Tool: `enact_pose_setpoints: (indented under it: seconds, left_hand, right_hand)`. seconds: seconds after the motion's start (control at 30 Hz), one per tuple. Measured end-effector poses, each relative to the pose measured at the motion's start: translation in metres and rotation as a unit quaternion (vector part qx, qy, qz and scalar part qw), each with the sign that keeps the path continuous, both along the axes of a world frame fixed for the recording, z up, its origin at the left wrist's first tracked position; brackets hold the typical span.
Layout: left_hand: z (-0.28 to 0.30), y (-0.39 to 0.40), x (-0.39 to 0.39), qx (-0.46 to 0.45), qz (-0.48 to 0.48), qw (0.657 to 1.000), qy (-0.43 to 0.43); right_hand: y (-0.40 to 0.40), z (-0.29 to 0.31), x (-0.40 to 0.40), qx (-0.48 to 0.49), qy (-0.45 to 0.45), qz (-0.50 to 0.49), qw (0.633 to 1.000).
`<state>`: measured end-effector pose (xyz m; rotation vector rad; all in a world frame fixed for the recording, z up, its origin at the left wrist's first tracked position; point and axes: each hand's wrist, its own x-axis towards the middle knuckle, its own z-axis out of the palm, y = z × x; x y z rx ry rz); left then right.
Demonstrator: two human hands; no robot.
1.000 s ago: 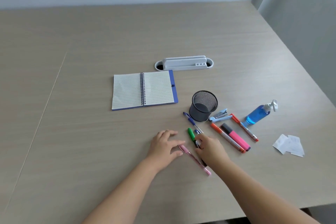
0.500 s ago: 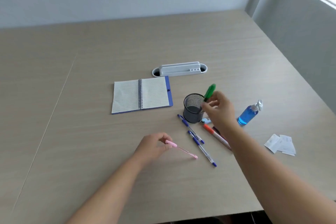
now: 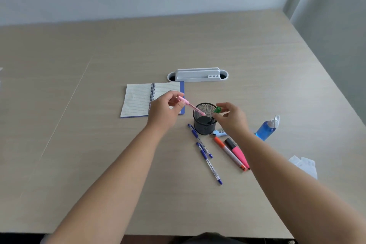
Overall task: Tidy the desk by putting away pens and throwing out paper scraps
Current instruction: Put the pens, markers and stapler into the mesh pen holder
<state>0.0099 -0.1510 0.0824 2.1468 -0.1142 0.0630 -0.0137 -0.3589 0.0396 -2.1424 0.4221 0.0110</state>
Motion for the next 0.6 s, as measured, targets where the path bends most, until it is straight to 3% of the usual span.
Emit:
enact_pose_setpoints:
  seconds: [0.13,0.23,0.4,0.47,0.6]
  left_hand:
    - [-0.020,-0.020,0.010,0.048,0.008,0.998,0.048]
    - [-0.029,-0.025,0.004,0.058,0.029,0.995,0.079]
    - [-0.055,-0.026,-0.031,0.054,0.105,0.983,0.139]
    - [-0.074,-0.032,-0.047,0.097,0.090,0.971,0.200]
    - [-0.104,-0.056,-0.072,0.152,0.034,0.936,0.316]
  right_hand:
    - [-0.015,-0.004,-0.016,0.023,-0.030,-0.020,0.999]
    - [-0.025,-0.019,-0.034,0.025,0.015,-0.015,0.999]
    - [-0.025,-0.047,-0.053,-0.117,0.110,0.122,0.979]
    - [-0.021,-0.056,-0.053,-0.189,0.144,0.176,0.955]
    - [-0.015,-0.065,-0.054,-0.210,0.182,0.177,0.944]
